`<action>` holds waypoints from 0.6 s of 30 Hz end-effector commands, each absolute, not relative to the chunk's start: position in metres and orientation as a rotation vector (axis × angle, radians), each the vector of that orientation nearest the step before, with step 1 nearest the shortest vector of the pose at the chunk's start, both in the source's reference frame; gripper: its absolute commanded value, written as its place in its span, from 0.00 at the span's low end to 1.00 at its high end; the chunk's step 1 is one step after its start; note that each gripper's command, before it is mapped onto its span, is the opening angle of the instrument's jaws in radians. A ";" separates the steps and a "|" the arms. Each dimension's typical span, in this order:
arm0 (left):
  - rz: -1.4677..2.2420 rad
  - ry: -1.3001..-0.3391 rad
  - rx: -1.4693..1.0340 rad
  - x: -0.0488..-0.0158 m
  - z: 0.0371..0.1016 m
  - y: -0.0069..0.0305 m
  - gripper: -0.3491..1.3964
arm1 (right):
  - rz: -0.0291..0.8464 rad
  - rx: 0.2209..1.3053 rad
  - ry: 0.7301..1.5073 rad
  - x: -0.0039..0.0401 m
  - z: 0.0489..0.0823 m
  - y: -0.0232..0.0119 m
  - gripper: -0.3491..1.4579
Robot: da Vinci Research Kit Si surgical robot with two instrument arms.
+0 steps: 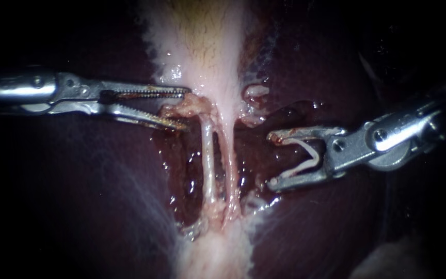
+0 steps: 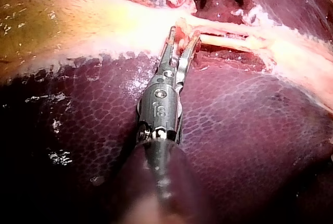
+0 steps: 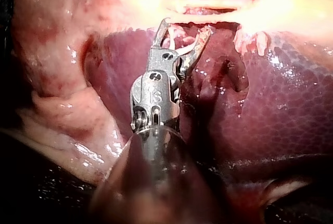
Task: Grabbing gallbladder
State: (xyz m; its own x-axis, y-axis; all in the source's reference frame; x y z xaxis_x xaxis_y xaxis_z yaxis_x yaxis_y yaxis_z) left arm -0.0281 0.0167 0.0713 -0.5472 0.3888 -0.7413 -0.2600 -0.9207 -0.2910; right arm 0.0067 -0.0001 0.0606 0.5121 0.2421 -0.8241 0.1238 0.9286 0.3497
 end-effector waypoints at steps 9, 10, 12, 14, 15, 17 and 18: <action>2.468 -0.189 -1.178 -0.0272 0.0713 0.0172 0.00 | 0.073 0.391 1.038 0.0066 0.0606 0.0000 0.47; 2.463 -0.193 -1.171 -0.0271 0.0712 0.0173 0.00 | 0.073 0.391 1.038 0.0066 0.0606 0.0000 0.47; 2.454 -0.191 -1.161 -0.0269 0.0707 0.0173 0.00 | 0.073 0.391 1.038 0.0066 0.0606 0.0000 0.47; 2.439 -0.203 -1.146 -0.0266 0.0702 0.0173 0.00 | 0.073 0.391 1.038 0.0066 0.0606 0.0000 0.47; 2.433 -0.215 -1.131 -0.0265 0.0697 0.0173 0.00 | 0.073 0.391 1.038 0.0066 0.0606 0.0000 0.47; 2.414 -0.252 -1.102 -0.0262 0.0688 0.0172 0.00 | 0.073 0.391 1.038 0.0066 0.0606 0.0000 0.47; 2.412 -0.257 -1.103 -0.0260 0.0681 0.0171 0.00 | 0.073 0.391 1.038 0.0066 0.0606 0.0000 0.47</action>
State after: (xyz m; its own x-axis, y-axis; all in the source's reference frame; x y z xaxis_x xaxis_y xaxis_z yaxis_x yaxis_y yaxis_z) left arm -0.0259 0.0170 0.0676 -0.5640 0.4973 -0.6593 -0.3474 -0.8672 -0.3569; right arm 0.0066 0.0000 0.0606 0.5120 0.2416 -0.8243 0.1244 0.9286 0.3495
